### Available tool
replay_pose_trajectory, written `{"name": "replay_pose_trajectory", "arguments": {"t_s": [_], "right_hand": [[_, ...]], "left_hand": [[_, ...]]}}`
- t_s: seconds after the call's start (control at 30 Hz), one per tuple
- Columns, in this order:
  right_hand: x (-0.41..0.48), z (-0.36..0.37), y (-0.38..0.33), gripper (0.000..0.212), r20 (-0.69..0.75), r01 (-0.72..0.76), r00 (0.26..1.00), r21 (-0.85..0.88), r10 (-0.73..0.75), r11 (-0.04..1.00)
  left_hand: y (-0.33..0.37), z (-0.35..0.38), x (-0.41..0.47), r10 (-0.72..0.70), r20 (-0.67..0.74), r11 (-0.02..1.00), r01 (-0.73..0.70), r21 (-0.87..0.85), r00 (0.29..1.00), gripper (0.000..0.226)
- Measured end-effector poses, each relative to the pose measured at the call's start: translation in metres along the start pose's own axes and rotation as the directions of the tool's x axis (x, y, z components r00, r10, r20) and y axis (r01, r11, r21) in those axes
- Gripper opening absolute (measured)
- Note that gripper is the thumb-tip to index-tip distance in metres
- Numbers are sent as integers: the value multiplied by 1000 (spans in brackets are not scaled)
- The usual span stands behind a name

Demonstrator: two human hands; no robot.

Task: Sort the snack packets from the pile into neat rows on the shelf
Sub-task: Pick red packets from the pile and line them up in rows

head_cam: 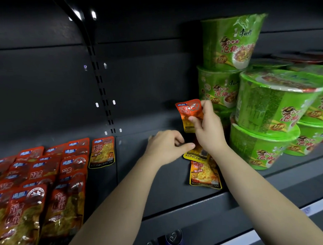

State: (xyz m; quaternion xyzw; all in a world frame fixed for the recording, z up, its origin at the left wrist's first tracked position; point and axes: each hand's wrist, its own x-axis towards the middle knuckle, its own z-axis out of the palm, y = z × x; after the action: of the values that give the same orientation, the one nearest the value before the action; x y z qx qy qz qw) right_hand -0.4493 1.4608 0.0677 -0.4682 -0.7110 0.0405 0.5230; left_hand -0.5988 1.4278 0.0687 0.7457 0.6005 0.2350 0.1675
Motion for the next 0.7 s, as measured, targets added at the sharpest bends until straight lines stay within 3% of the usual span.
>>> {"name": "replay_pose_trajectory", "arguments": {"t_s": [0.1, 0.27, 0.47, 0.7], "right_hand": [[1, -1, 1, 25, -24, -2, 1000, -4, 2, 1000], [2, -1, 2, 25, -39, -19, 999, 5, 19, 1000], [2, 0, 2, 26, -37, -16, 999, 7, 17, 1000], [1, 1, 3, 28, -19, -23, 1000, 7, 23, 1000]], "left_hand": [[7, 8, 0, 34, 45, 999, -35, 18, 998, 50], [20, 19, -1, 103, 64, 993, -107, 58, 993, 48], [19, 18, 3, 33, 170, 983, -1, -184, 985, 42], [11, 6, -2, 82, 164, 993, -95, 72, 983, 19]]}}
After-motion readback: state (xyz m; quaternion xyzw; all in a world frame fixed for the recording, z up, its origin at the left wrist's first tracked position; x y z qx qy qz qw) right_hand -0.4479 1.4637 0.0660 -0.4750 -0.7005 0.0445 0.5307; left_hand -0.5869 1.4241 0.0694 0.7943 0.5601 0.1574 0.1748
